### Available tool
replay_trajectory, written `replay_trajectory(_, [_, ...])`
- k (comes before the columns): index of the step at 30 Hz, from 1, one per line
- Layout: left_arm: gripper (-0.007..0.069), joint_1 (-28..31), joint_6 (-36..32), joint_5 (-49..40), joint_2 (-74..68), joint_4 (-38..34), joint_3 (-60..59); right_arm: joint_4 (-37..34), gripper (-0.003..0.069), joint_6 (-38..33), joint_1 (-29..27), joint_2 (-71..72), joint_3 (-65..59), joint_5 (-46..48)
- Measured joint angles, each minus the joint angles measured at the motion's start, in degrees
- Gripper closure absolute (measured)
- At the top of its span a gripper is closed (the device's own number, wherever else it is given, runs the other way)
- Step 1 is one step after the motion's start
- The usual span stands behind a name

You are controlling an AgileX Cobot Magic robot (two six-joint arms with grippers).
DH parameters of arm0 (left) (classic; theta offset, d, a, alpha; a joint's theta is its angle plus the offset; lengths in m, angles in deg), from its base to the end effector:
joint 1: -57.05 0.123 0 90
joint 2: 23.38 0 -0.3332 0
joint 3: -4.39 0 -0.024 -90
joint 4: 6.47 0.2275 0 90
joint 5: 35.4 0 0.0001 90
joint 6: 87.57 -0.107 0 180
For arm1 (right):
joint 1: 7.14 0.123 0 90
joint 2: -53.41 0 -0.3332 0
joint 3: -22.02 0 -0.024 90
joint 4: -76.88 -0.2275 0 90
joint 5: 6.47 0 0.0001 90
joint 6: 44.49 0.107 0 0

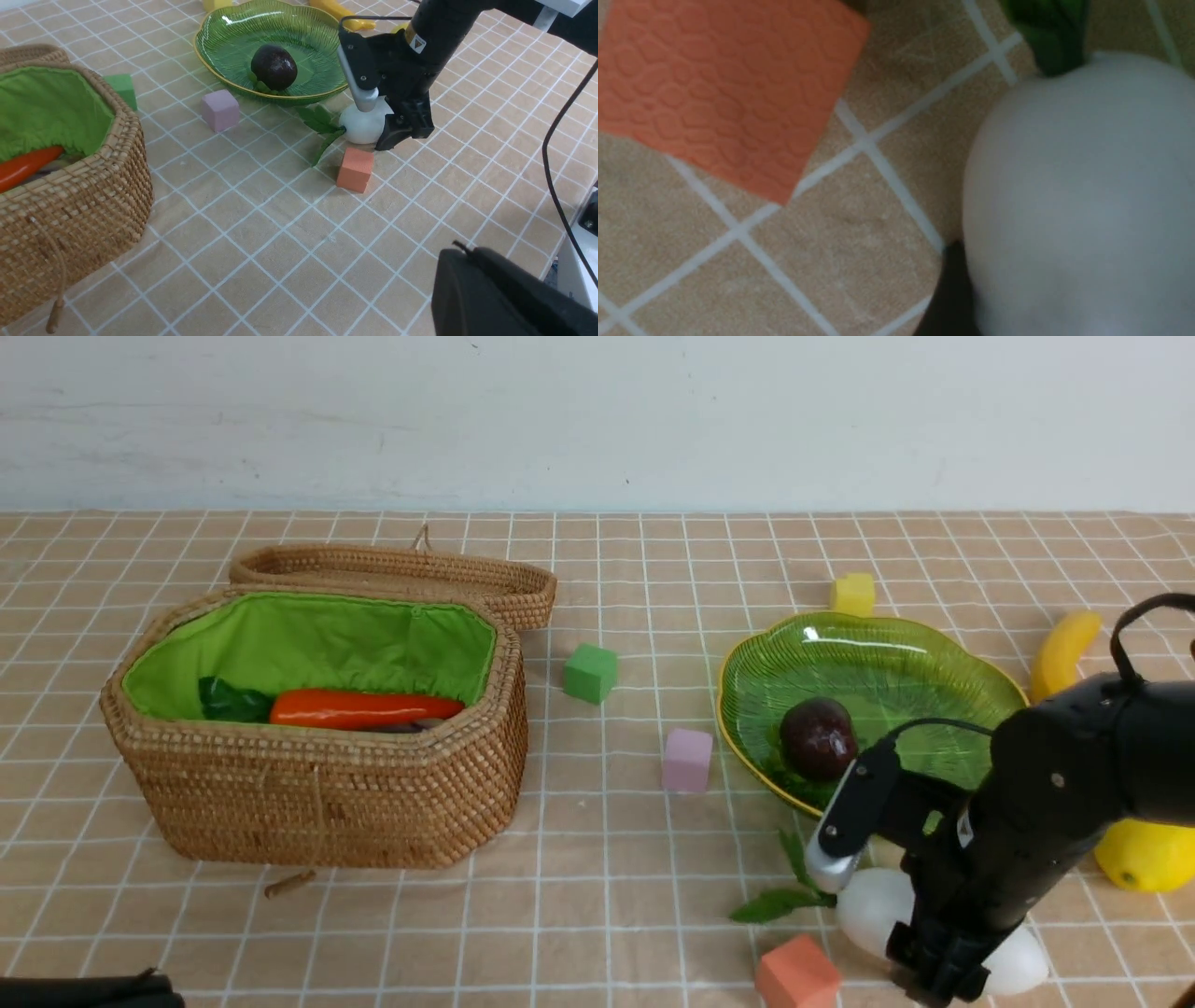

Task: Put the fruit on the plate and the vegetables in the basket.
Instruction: Take a daikon with your right arm and place it on the basket on the left.

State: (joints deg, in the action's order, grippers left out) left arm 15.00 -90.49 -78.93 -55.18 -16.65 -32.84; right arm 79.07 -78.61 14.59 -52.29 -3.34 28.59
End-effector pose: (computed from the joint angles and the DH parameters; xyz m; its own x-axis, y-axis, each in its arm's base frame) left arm 0.0054 -0.0224 0.3624 -0.3373 0.1994 -0.9200 0.7243 0.6792 -0.1183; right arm 0.2824 0.1100 0.2086 -0.5161 -0.8370 -0.1821 -0.8247 0.5430 -0.1582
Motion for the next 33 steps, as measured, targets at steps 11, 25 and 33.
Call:
replay_trajectory(11, [0.0638, 0.00, 2.92, 0.42, 0.00, 4.12, -0.01, -5.54, 0.0115, 6.25, 2.87, 11.06, 4.88, 19.37])
replay_trajectory(25, [0.0638, 0.00, 37.17, 2.21, 0.00, 37.97, -0.01, -17.01, 0.0115, 2.89, 24.51, -8.39, 52.41, 1.08])
replay_trajectory(33, [0.0638, 0.00, 36.25, 1.96, 0.00, 39.11, -0.01, -11.86, 0.0031, 1.91, 25.28, -28.59, 74.51, 6.39])
